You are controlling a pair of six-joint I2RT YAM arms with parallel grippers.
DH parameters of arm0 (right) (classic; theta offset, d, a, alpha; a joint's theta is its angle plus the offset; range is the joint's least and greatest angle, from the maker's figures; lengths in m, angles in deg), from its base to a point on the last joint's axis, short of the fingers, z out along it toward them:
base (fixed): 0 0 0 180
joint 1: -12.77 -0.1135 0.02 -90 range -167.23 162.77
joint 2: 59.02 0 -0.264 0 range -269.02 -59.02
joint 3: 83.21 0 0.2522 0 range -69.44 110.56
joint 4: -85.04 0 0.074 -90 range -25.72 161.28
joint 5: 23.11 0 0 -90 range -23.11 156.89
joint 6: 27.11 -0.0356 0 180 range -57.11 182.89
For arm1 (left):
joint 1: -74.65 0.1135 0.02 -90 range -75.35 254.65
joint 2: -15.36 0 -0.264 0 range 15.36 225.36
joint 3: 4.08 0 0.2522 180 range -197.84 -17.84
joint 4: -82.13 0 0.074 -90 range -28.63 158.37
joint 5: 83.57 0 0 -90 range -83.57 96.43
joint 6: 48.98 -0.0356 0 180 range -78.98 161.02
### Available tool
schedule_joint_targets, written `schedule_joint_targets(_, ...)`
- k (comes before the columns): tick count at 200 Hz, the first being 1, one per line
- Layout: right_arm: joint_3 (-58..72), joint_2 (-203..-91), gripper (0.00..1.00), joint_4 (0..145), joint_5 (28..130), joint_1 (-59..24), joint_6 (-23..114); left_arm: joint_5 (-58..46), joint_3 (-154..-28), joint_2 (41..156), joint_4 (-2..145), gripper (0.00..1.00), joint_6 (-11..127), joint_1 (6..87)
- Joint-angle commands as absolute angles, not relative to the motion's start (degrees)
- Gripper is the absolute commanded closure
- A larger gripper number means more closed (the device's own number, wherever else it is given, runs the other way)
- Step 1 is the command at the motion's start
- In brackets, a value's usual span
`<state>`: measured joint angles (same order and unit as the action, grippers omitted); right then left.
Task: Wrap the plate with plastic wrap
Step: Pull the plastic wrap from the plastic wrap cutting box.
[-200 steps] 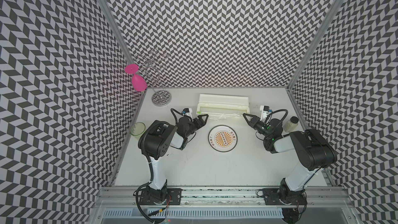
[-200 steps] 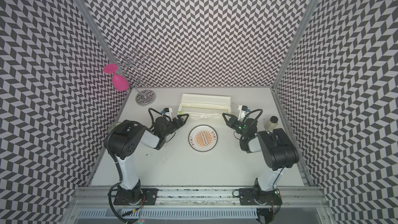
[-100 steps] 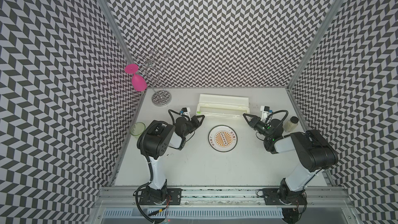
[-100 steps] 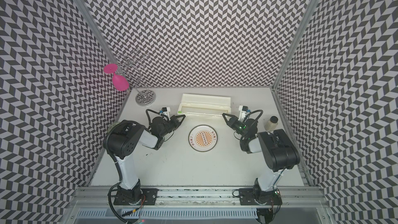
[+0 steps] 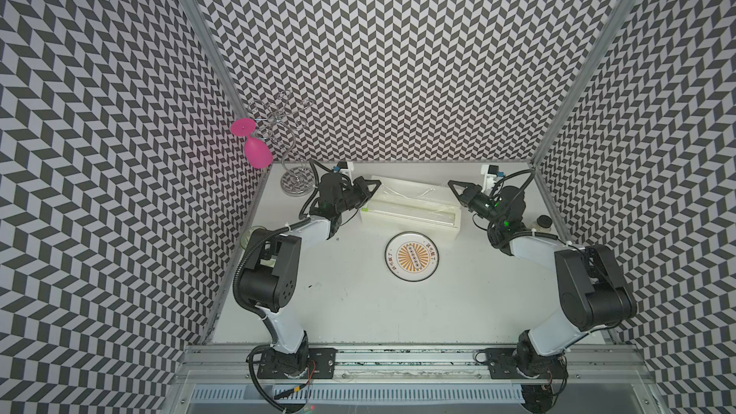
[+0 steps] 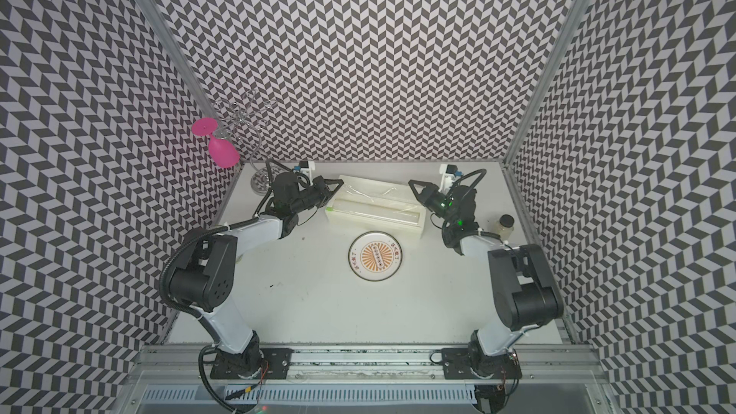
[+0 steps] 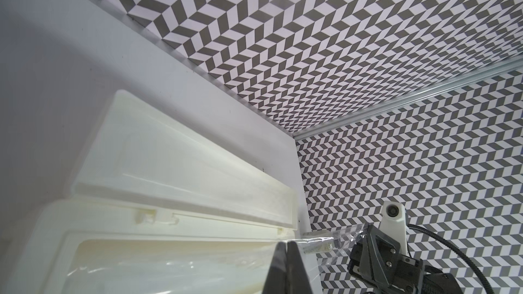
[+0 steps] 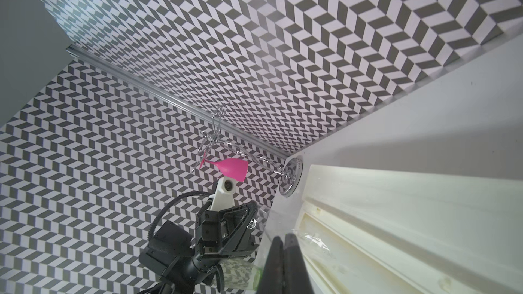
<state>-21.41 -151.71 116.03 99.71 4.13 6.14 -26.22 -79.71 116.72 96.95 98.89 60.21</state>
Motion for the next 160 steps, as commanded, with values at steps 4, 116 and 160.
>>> schedule_joint_targets(4,-14.56,-147.76,1.0,114.28,99.67,5.13,8.89,-28.91,-86.29,113.28,90.0,1.0,96.65,62.11)
schedule_joint_targets(116,-10.24,-128.83,1.0,94.58,103.73,3.48,14.49,-32.57,-87.12,95.81,79.63,1.0,93.89,63.53)
schedule_joint_targets(160,-23.03,-112.53,1.0,79.62,104.22,2.09,19.22,-32.57,-70.13,81.09,74.53,1.0,91.39,62.16)
